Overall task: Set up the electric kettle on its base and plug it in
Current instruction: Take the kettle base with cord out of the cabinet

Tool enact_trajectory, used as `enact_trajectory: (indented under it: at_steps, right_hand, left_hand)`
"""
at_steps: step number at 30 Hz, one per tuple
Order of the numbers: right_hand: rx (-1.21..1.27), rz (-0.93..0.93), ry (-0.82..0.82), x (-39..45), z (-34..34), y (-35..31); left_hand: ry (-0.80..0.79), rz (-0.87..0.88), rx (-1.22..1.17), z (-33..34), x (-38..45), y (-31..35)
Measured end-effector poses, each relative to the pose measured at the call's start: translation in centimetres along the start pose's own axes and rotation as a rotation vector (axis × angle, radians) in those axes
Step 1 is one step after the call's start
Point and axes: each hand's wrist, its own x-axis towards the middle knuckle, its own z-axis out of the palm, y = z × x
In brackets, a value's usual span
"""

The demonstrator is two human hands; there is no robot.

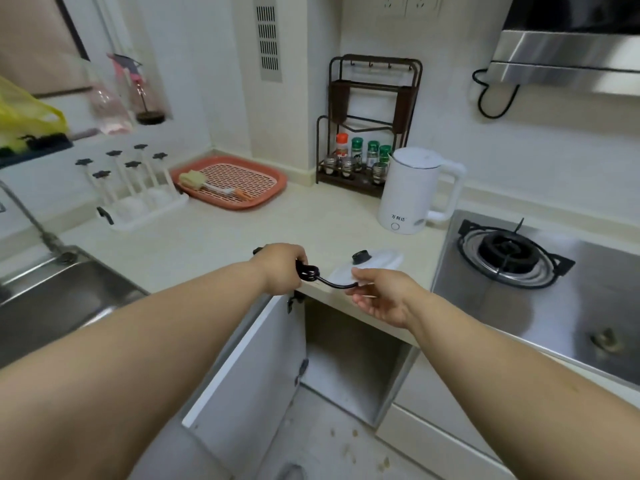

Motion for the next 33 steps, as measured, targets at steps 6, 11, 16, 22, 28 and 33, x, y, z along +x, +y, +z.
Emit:
enact_trajectory:
  at_steps: [6,11,16,22,28,33]
  right_hand:
    - [0.073,0.052,0.085,4.5,-2.7,-0.9]
    - [0.099,0.102,0.123,10.1,-2.8,-2.6]
    - [0.157,0.164,0.134,16.5,-1.5,-5.3]
    - [0.254,0.19,0.161,24.1,0.3,-9.3]
    - [0.197,0.197,0.278,29.6,0.8,-11.0]
    - [-0.002,0.226,0.388,31.2,0.3,-11.3]
  left_hand:
    - [-0.05,0.036,-0.094,1.9,6.2,1.2]
    - [-0.092,-0.013,-0.126,3.1,12.8,0.1]
    - [-0.098,-0.056,-0.117,3.4,18.8,-2.8]
    - [-0.055,-0.105,-0.136,3.4,26.0,-5.4]
    - [-0.085,-0.154,-0.099,4.5,29.8,-6.2]
    - [-0.074,-0.137,-0.051,5.0,30.5,-6.0]
